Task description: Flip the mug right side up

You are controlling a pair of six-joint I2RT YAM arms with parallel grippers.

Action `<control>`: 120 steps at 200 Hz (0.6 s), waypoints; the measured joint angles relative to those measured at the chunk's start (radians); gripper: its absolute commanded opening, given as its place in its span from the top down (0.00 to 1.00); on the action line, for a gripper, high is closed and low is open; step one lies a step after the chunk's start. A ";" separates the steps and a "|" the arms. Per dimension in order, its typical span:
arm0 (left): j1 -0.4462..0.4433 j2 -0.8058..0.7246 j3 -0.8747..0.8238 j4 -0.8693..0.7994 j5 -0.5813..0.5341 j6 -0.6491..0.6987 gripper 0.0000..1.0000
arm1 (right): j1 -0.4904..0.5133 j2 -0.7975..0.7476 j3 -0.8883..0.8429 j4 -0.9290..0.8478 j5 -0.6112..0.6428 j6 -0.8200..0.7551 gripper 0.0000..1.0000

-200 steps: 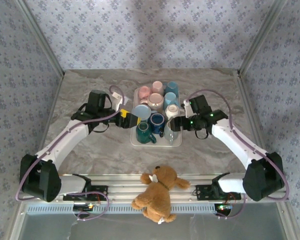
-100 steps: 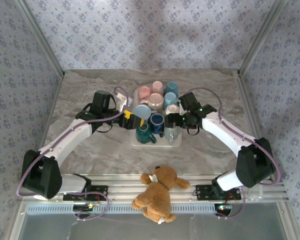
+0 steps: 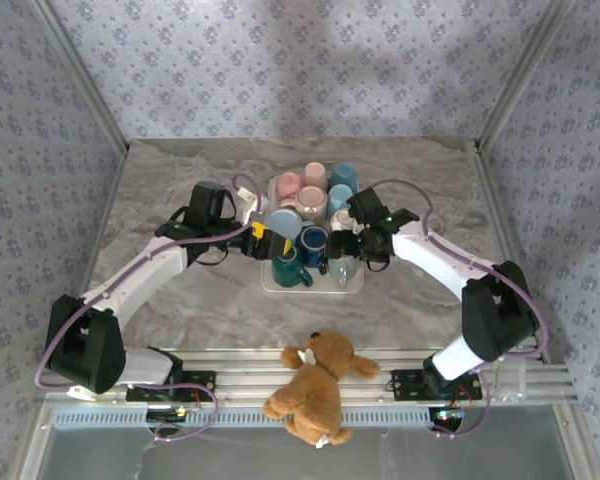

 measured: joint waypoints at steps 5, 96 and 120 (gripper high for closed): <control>0.000 0.000 0.000 0.000 0.000 0.000 0.00 | 0.001 0.005 0.000 0.002 0.000 0.003 0.09; -0.007 0.010 0.000 0.000 -0.004 0.000 0.00 | 0.020 0.036 0.000 0.028 0.004 0.036 0.29; -0.007 0.011 0.000 -0.001 -0.004 0.000 0.00 | 0.019 0.036 0.007 0.032 0.011 0.035 0.38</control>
